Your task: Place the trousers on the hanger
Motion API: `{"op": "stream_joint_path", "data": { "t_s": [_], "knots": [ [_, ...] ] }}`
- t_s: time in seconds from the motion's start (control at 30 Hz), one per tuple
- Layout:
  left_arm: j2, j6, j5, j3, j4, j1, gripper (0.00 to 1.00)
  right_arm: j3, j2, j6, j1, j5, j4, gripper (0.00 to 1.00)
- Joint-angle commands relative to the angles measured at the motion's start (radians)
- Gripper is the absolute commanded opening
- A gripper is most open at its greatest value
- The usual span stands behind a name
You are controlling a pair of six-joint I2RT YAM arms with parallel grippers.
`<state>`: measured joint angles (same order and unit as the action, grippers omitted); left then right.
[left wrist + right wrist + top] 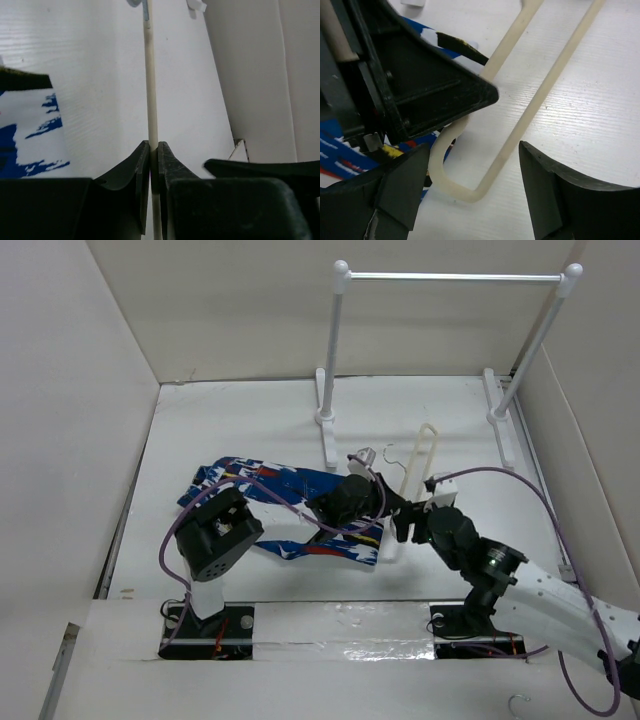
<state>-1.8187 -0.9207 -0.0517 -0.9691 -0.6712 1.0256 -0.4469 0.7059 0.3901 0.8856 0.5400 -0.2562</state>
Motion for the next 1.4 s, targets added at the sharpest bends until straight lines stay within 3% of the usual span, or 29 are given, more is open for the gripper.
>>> {"op": "stream_joint_path", "data": {
  "t_s": [0.0,0.13,0.2,0.23,0.27,0.33,0.37,0.6,0.83,0.93,0.97,1.07,1.37],
  "knots": [
    [0.101,0.006,0.047,0.073,-0.158,-0.004,0.00,-0.091,-0.147,0.010,0.004,-0.052,-0.112,0.78],
    [0.150,-0.023,0.072,0.194,-0.247,0.028,0.00,-0.105,-0.307,-0.001,0.004,-0.146,-0.156,0.77],
    [0.171,-0.044,0.046,0.236,-0.303,0.065,0.00,-0.104,-0.348,0.012,0.004,-0.161,-0.176,0.57],
    [0.176,-0.050,0.015,0.275,-0.320,0.080,0.00,-0.098,-0.367,0.021,0.004,-0.161,-0.176,0.40],
    [0.176,-0.055,-0.023,0.292,-0.355,0.096,0.00,-0.092,-0.365,0.023,-0.008,-0.164,-0.166,0.15],
    [0.153,-0.081,-0.074,0.340,-0.419,0.134,0.00,-0.072,-0.308,0.021,-0.020,-0.204,-0.117,0.02],
    [0.141,-0.089,-0.089,0.355,-0.451,0.143,0.00,-0.066,-0.275,0.020,-0.036,-0.221,-0.101,0.00],
    [0.070,-0.132,-0.264,0.466,-0.620,0.180,0.00,-0.012,-0.001,0.015,-0.122,-0.302,0.101,0.00],
    [0.056,-0.138,-0.381,0.541,-0.645,0.199,0.00,0.106,0.047,0.072,-0.151,-0.391,0.322,0.00],
    [0.029,-0.133,-0.373,0.537,-0.674,0.199,0.00,0.122,0.160,0.070,-0.162,-0.443,0.385,0.13],
    [0.013,-0.130,-0.367,0.535,-0.683,0.199,0.00,0.122,0.193,0.069,-0.162,-0.455,0.409,0.26],
    [-0.011,-0.139,-0.363,0.537,-0.708,0.199,0.00,0.111,0.297,0.082,-0.162,-0.489,0.475,0.38],
    [-0.024,-0.153,-0.375,0.563,-0.725,0.199,0.00,0.131,0.435,0.154,-0.171,-0.439,0.569,0.47]
  ]
}}
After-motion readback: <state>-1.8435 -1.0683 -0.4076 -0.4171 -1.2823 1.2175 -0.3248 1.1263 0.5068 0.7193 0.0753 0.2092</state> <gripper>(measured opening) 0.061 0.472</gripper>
